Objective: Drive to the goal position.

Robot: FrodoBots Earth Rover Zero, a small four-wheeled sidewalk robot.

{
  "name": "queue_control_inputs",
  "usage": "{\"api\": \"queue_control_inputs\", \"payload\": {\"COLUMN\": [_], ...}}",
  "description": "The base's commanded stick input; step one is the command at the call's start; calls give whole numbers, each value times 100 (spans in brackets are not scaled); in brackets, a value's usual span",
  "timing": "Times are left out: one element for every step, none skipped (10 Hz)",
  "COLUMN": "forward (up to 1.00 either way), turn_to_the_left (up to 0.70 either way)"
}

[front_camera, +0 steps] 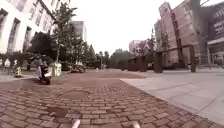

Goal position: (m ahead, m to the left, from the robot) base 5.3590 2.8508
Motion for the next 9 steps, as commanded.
{"api": "queue_control_inputs", "payload": {"forward": [70, 70, 70, 70, 70, 70, 70, 70, 70], "turn_to_the_left": [0, 0, 5, 8, 0, 2, 12, 4, 1]}}
